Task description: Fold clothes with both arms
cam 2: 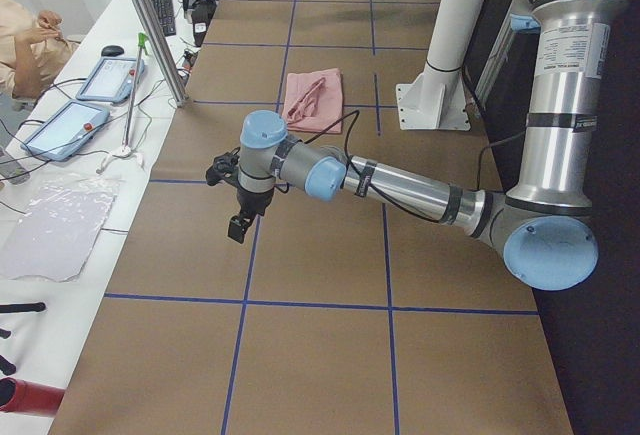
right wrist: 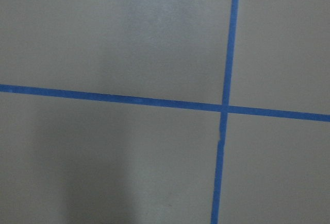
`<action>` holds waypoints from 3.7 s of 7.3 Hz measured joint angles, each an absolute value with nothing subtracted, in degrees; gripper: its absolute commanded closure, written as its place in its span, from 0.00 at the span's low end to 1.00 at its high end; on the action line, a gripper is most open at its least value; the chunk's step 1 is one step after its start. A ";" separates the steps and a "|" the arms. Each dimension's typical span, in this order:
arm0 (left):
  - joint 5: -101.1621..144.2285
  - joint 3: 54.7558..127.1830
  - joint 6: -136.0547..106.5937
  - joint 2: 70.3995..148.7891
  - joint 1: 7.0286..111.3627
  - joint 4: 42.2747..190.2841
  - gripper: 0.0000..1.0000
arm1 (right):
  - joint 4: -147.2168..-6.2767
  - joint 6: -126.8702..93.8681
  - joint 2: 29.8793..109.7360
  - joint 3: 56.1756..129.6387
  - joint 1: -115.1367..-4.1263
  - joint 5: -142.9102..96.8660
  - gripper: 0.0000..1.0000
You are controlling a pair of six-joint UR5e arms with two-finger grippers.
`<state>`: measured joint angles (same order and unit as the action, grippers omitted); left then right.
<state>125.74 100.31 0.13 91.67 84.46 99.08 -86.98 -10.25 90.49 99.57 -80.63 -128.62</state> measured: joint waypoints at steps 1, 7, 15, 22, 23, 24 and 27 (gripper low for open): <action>127.00 99.63 1.26 90.87 86.28 97.50 0.00 | -89.56 -5.94 90.63 99.67 -82.75 -128.92 0.00; 137.45 99.68 5.58 85.73 90.12 94.64 0.00 | -91.94 2.95 97.08 100.01 -86.90 -128.67 0.00; 136.65 96.15 5.54 85.79 89.74 95.96 0.00 | -89.65 3.22 98.14 99.56 -87.18 -130.28 0.00; 136.58 96.46 5.54 84.66 89.83 95.85 0.00 | -89.56 3.23 98.00 99.67 -87.10 -130.20 0.00; 136.58 96.48 5.54 84.37 89.83 95.83 0.00 | -89.56 3.21 97.96 99.67 -87.10 -130.18 0.00; 136.58 96.52 5.54 84.26 89.83 95.81 0.00 | -89.56 3.18 97.93 99.67 -87.07 -130.17 0.00; 136.58 96.64 5.54 84.24 89.93 95.88 0.00 | -89.56 3.06 97.91 99.74 -86.97 -130.17 0.00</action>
